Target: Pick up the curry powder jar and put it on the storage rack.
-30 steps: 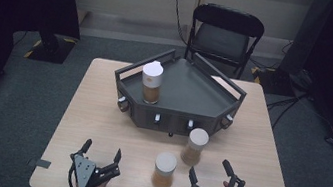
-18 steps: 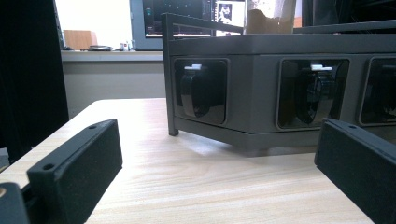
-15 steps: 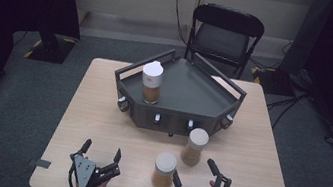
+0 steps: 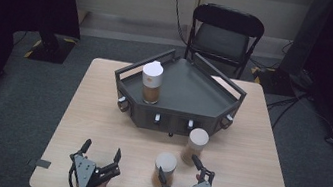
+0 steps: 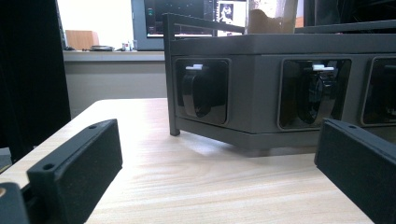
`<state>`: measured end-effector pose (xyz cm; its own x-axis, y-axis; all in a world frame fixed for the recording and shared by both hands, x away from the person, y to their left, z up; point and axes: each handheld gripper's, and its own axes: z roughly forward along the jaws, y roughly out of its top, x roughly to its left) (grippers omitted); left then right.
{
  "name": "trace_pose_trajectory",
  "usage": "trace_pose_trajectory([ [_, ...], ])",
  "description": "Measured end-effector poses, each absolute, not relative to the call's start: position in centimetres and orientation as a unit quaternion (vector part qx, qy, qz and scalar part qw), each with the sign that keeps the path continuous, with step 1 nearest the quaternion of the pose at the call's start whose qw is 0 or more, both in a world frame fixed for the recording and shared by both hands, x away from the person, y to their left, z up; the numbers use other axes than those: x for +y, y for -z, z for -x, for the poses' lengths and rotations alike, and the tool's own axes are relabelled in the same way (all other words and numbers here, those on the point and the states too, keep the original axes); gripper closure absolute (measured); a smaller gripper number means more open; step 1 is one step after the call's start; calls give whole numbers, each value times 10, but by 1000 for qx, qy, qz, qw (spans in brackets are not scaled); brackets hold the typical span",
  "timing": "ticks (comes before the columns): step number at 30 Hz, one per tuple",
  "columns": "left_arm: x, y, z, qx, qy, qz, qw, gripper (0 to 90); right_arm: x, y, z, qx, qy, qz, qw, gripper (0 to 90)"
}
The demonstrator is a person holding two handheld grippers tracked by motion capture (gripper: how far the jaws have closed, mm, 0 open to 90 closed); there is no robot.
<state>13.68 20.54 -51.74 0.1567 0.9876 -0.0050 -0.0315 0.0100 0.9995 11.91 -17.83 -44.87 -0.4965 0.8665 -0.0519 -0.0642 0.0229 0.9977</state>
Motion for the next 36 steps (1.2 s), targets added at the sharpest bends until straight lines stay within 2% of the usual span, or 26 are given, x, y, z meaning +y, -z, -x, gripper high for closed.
trace_pose_trajectory([
  [11,205,517,-137,453,-465,-528,548,3,-164,461,-125,625,-604,-328,369,41],
  [18,205,517,-137,453,-465,-528,548,5,-161,463,-131,640,-596,-329,356,102],
  [32,205,517,-137,453,-466,-528,547,10,-161,467,-140,662,-588,-333,326,148],
  [36,205,517,-137,453,-465,-528,547,11,-163,468,-143,663,-587,-337,320,188],
])
